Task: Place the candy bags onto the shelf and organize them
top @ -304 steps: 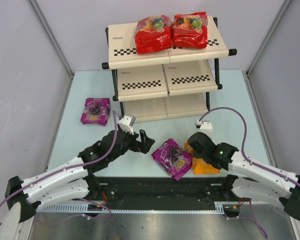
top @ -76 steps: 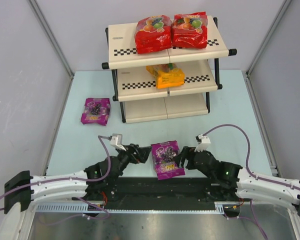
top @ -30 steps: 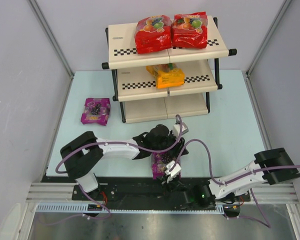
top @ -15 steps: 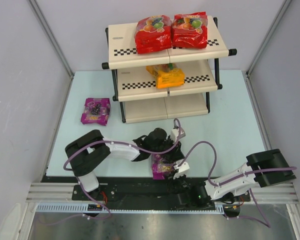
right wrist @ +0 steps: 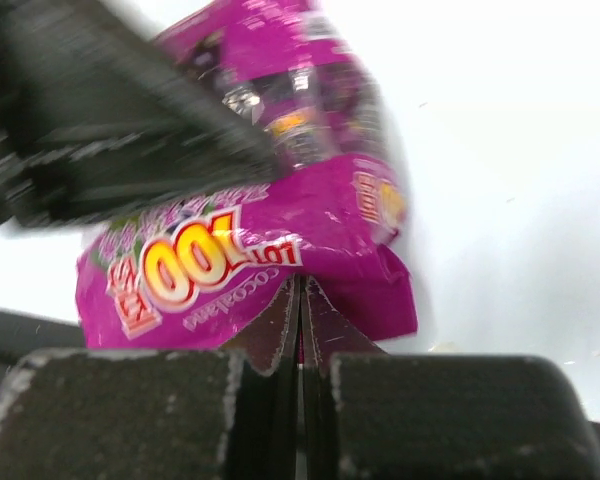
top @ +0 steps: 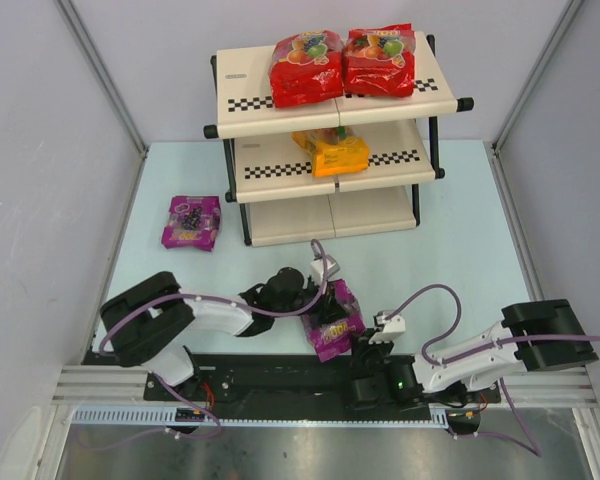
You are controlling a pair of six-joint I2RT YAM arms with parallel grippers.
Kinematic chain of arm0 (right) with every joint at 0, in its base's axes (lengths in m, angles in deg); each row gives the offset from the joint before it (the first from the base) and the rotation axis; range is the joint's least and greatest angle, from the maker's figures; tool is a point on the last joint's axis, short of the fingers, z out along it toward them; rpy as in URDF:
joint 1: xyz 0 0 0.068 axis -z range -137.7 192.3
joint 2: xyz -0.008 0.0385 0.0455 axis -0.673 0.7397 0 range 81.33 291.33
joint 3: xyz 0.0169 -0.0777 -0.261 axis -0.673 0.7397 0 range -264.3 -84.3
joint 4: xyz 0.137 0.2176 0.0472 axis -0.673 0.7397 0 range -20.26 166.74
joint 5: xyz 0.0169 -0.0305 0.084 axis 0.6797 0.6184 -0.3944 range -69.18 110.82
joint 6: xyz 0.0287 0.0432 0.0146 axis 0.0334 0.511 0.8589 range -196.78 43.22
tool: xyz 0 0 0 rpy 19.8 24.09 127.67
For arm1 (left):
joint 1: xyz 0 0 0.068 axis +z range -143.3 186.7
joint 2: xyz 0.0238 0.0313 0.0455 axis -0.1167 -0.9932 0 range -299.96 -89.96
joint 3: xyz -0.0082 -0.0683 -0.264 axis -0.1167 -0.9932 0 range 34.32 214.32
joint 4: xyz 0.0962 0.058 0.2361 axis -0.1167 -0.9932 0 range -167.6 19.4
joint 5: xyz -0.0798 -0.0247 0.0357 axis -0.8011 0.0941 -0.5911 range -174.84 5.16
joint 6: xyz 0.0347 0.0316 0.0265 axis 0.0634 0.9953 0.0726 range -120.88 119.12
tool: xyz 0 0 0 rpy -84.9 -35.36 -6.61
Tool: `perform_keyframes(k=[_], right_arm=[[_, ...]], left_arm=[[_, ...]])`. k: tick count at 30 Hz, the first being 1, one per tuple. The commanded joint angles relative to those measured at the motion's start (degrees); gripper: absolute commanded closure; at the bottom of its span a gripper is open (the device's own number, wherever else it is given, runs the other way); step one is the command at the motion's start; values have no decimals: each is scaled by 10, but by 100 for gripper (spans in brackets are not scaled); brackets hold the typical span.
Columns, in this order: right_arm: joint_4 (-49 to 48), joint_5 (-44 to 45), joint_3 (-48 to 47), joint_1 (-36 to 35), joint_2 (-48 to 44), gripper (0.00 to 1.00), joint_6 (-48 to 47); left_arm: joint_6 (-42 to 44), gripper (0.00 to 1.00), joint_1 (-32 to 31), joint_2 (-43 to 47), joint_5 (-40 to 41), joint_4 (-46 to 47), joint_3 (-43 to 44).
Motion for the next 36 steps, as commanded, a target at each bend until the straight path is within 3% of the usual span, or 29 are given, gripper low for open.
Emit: perform_keyframes(k=[1,4,7,11,14,18,21,25,30,34,36], right_arm=[[40,58,5,37,-22,100,23],[10,49,12,66,-42,100,-27],[-89,15,40,102,-72,100,-139],[-323,-79,109,171,-116,100,-301],[-375,-139,133,219,-134,100,-357],[-374,-158,117,238,-147,100,-421],[-349,-160,104,237,-170,100,-427],[-304,-146,100,214,-212,100,-416],[-227,-108,72,150,-246,100,-397],[-166,-69,30,62,-210,100,-347],[-180,-77,28,45,-193,100,-324]], left_arm=[[-35,80,2,66,52,-60,-47],[-54,80,1,109,61,-69,-81],[-73,81,-2,146,59,-69,-116],[-97,82,-10,199,78,-87,-163],[-114,82,-28,236,98,-101,-185],[-119,83,-47,327,147,-165,-174],[-84,82,-47,378,221,-256,-119],[-25,84,1,411,251,-309,-43],[22,89,69,335,217,-277,9],[42,91,126,229,170,-202,30],[49,92,133,168,134,-167,44]])
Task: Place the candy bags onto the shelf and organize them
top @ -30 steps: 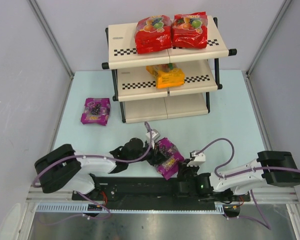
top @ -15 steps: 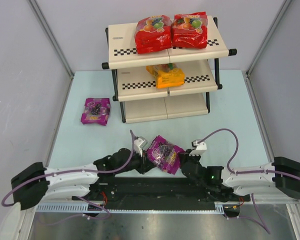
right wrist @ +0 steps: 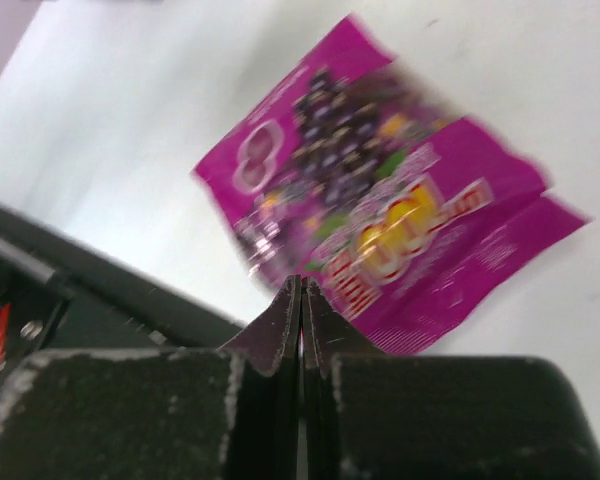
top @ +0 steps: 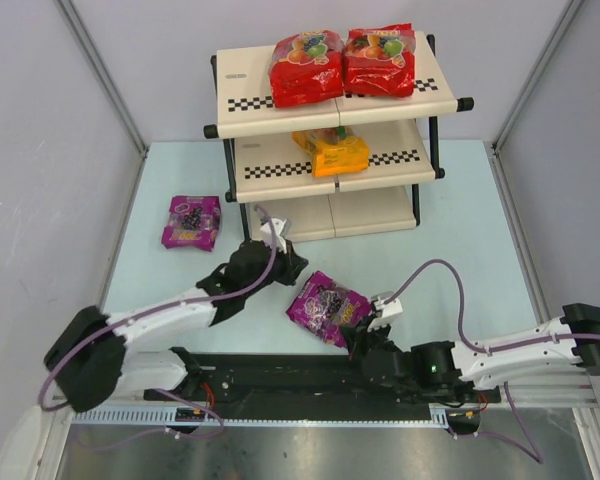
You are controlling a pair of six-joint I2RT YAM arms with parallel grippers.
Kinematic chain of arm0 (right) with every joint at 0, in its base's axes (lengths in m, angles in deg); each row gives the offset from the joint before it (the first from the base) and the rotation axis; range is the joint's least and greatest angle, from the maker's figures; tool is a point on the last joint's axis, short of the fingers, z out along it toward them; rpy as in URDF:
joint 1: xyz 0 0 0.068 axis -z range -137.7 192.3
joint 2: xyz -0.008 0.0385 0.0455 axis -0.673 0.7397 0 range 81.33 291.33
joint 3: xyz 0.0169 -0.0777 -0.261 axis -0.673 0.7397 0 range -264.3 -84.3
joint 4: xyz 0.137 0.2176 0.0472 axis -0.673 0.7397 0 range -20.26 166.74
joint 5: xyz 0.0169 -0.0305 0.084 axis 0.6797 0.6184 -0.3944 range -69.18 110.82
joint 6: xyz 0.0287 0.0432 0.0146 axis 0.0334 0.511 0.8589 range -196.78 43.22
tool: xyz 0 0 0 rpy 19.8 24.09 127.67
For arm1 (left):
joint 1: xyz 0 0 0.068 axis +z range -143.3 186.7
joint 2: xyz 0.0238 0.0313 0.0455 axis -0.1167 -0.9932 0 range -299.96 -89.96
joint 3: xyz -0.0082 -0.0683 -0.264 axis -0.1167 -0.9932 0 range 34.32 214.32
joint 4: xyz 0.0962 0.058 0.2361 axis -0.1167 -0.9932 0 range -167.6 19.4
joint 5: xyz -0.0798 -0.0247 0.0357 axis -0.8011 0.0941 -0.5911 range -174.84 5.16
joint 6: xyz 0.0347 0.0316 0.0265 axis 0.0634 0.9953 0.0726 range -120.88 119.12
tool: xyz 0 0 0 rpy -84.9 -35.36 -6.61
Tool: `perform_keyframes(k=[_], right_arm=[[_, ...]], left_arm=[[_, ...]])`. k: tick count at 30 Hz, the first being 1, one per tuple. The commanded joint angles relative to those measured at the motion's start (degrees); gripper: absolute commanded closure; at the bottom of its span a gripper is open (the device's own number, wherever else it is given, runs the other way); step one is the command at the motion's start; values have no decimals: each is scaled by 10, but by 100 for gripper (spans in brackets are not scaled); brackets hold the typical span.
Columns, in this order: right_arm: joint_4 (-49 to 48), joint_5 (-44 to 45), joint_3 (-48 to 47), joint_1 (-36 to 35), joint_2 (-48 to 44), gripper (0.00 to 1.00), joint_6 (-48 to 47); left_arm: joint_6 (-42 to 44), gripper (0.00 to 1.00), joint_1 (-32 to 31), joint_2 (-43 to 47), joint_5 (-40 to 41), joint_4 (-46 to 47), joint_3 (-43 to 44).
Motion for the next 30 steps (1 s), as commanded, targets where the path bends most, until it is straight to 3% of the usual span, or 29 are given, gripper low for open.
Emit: perform_keyframes(k=[1,6,12,23,30], right_arm=[[13,33,-30,-45,35,100,58],[-50,18,-30,-59,132,100,98],[-108,-10,-30,-36,189,100,95],[-121,-42,-8,30,169,100,66],[-102,-55,-2,64,148,100,51]], left_arm=[[44,92,22,-101,-74,72,45],[50,94,22,-213,-117,112,98],[62,95,23,-263,-126,122,140],[45,100,19,-338,-91,76,127],[31,100,-1,-285,-5,0,77]])
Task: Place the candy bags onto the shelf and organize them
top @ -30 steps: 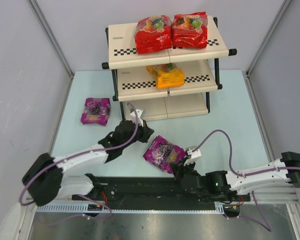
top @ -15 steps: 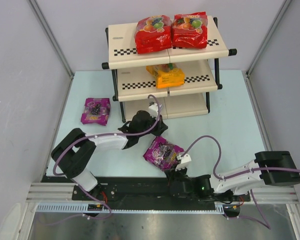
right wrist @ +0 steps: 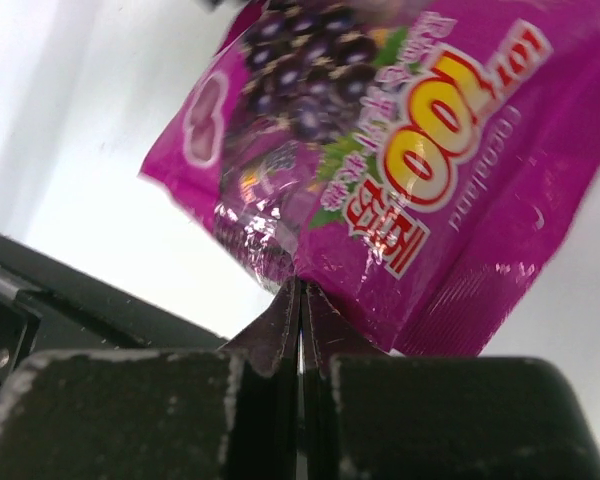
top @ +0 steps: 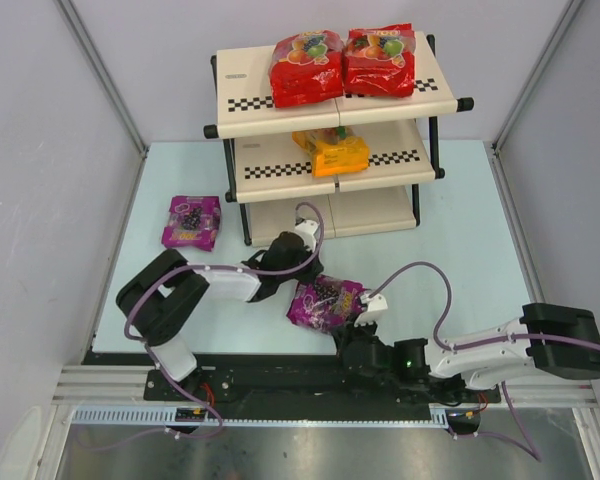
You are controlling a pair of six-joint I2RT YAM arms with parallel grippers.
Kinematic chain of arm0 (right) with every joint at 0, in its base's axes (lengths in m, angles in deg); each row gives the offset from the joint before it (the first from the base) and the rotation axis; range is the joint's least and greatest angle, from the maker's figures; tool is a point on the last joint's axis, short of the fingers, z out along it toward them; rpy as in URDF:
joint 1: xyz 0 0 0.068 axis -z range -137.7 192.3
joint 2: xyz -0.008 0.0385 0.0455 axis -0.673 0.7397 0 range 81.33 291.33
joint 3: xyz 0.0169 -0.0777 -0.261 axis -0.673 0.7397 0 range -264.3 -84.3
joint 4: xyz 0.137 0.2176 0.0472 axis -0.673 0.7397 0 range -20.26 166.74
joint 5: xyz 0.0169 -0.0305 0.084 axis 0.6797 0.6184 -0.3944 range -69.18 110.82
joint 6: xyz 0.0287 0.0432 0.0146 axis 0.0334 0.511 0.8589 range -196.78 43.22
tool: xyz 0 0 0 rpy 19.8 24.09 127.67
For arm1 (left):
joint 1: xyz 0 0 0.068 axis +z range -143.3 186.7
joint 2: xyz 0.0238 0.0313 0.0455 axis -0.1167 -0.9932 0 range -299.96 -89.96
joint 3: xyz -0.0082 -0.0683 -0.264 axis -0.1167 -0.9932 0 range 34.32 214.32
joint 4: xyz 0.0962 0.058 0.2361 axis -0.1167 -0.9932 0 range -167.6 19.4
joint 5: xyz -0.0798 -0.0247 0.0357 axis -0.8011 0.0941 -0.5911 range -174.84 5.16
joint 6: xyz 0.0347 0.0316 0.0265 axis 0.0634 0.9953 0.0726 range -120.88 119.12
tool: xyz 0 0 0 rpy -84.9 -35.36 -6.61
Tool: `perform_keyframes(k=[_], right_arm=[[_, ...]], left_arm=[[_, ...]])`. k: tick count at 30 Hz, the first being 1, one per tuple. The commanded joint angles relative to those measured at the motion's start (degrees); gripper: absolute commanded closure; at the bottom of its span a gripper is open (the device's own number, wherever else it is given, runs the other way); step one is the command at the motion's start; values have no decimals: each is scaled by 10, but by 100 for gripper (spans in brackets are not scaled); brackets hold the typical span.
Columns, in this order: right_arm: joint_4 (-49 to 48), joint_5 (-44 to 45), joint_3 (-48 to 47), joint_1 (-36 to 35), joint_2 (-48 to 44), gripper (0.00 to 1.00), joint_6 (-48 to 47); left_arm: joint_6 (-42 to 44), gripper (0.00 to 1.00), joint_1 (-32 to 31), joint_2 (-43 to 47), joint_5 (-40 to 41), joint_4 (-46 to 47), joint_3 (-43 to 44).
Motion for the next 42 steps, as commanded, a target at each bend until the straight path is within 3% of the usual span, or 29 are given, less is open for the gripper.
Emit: perform_keyframes(k=[1,12,20,25,27,28,29,30,31,34,38,42], right_arm=[[4,12,5,31,-14,100,-13],[-6,-28,8,136,-41,100,-87],[-79,-135,7,255,-41,100,-191],[-62,-141,-5,274,-61,100,-219],[-19,-132,-5,267,-106,95,-209],[-1,-118,-3,262,-123,88,-194],[17,-111,-1,249,-160,79,-189],[51,-103,3,243,-178,59,-182],[70,-93,7,236,-198,52,-157],[117,-94,35,208,-285,38,-123],[117,-83,84,150,-356,36,-58],[137,-59,86,108,-335,37,-7]], left_arm=[[-8,100,-23,50,60,-83,-32],[-99,100,-128,175,108,-162,-122],[-208,100,-224,269,142,-195,-180],[-270,99,-275,330,216,-249,-192],[-305,91,-289,365,257,-274,-208],[-312,77,-290,411,280,-275,-217],[-329,67,-291,432,293,-276,-225],[-332,54,-293,459,303,-270,-243],[-332,38,-295,503,319,-261,-253],[-333,24,-305,563,340,-233,-290],[-316,20,-309,601,345,-197,-313],[-306,19,-309,565,339,-200,-292]])
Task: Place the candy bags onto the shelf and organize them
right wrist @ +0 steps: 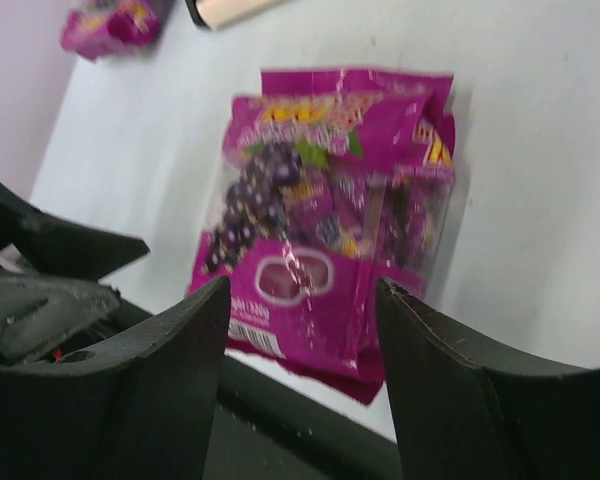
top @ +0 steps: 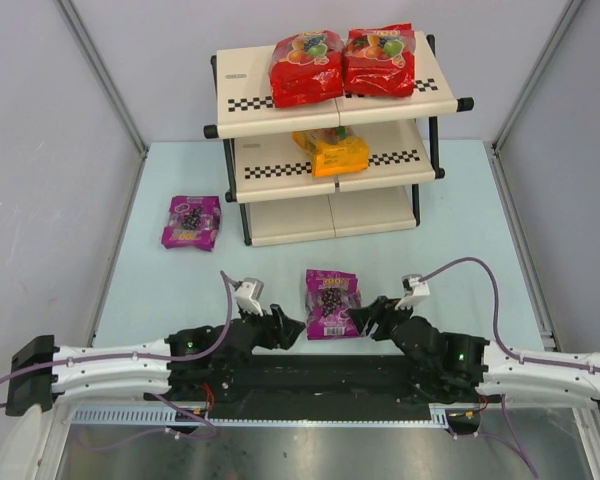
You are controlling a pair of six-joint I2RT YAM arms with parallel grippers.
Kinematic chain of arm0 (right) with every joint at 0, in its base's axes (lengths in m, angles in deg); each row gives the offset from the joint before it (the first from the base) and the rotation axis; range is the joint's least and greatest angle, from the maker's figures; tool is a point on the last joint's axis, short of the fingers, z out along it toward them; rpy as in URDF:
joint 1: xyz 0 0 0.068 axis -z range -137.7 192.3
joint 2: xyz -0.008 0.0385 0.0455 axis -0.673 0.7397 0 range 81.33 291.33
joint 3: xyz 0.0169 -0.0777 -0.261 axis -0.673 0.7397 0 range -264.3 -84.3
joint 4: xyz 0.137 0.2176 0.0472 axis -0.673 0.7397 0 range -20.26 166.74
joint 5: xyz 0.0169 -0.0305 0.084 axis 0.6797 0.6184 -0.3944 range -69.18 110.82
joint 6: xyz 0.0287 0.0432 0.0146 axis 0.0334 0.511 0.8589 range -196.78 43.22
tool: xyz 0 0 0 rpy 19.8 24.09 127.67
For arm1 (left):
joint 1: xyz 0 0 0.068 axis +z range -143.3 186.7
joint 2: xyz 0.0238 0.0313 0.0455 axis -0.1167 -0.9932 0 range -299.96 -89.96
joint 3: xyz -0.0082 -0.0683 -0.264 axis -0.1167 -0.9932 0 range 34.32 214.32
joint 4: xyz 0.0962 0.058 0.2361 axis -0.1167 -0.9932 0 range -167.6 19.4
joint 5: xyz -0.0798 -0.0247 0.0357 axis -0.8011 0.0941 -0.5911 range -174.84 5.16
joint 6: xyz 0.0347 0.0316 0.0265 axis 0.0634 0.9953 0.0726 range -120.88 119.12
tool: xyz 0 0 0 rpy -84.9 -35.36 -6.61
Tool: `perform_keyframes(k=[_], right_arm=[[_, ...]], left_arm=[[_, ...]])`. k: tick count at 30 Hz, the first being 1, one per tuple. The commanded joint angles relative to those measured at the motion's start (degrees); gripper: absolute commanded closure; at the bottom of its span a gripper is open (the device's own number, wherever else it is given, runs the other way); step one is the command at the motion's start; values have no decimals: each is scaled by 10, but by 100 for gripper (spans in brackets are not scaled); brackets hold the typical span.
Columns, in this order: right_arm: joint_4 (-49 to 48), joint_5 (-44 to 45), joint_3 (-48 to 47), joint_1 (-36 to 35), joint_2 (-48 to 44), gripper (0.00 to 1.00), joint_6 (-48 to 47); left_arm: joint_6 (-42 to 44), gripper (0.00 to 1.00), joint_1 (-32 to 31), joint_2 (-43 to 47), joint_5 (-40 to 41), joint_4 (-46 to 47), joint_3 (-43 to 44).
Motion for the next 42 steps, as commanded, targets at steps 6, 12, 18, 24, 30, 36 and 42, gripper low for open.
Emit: perform_keyframes(k=[6,12,18,24,30,36,42], right_arm=[[-37,25,11,-50,116,41,122],[-62,18,17,-52,178,57,170],[-51,47,-4,-52,97,100,76],[251,112,-214,-38,44,100,-39],[521,73,-458,-2,180,100,-84],[705,108,-556,-10,384,100,-95],[682,81,-563,-22,441,100,-144]], left_arm=[[13,19,-4,-72,10,46,39],[13,20,-5,-49,17,35,33],[7,20,-5,1,28,9,17],[-2,21,-5,31,35,-20,7],[-5,21,-5,39,44,-41,12],[-10,22,-5,51,45,-62,14],[-23,23,-5,100,51,-107,8]])
